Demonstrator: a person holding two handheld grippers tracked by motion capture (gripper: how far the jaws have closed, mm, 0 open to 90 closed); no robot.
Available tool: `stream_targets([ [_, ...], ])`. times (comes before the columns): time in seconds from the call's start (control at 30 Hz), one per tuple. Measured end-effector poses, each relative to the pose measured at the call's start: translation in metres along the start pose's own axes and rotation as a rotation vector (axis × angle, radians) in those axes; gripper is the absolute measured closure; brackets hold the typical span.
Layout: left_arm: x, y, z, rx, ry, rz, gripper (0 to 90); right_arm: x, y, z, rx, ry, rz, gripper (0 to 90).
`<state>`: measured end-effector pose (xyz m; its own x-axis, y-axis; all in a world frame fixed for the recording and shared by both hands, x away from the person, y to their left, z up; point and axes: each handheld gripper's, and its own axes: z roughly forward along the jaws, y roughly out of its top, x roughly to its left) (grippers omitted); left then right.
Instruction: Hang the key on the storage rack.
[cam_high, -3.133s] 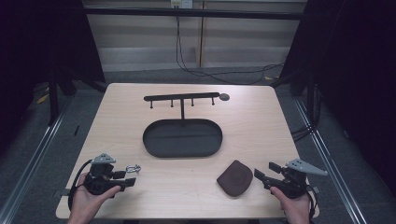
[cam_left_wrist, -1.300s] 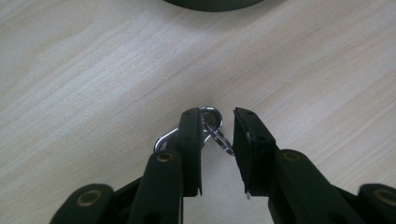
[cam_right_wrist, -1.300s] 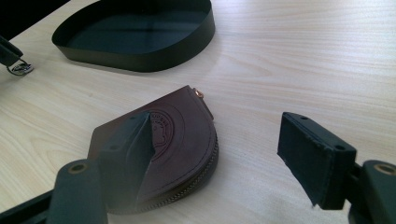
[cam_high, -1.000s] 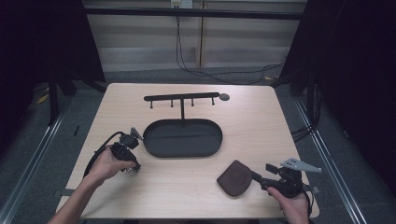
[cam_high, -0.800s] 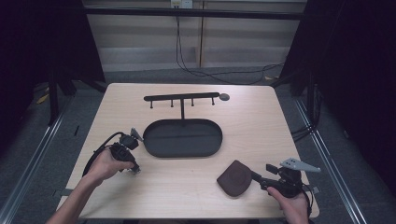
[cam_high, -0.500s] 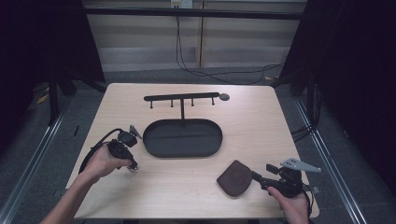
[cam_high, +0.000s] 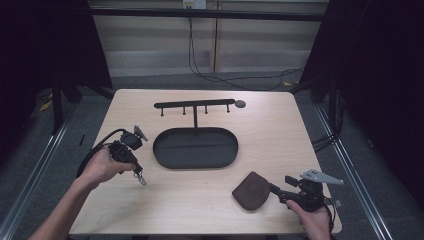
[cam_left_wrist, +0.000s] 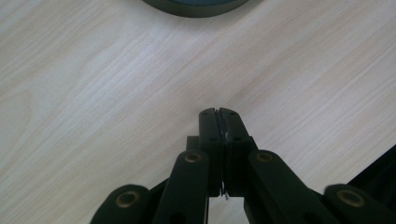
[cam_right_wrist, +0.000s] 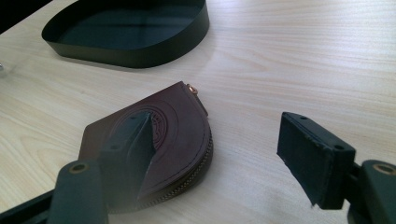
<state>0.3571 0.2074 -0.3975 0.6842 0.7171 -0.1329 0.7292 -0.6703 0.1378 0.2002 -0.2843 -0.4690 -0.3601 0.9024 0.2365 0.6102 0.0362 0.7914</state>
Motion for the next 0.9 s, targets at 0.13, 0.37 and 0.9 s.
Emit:
stream_targets([
  [0.13, 0.001, -0.001, -0.007, -0.006, 0.007, 0.000, 89.3, 0.000, 0.000, 0.000, 0.000, 0.001, -0.001, 26.9],
  [0.37, 0.001, -0.001, -0.016, -0.005, 0.023, -0.002, 89.4, 0.000, 0.000, 0.000, 0.000, -0.002, -0.002, 26.9],
  [0.9, 0.004, -0.004, -0.042, -0.043, 0.016, 0.038, 89.3, -0.001, 0.000, 0.001, 0.000, 0.000, 0.006, 26.9],
])
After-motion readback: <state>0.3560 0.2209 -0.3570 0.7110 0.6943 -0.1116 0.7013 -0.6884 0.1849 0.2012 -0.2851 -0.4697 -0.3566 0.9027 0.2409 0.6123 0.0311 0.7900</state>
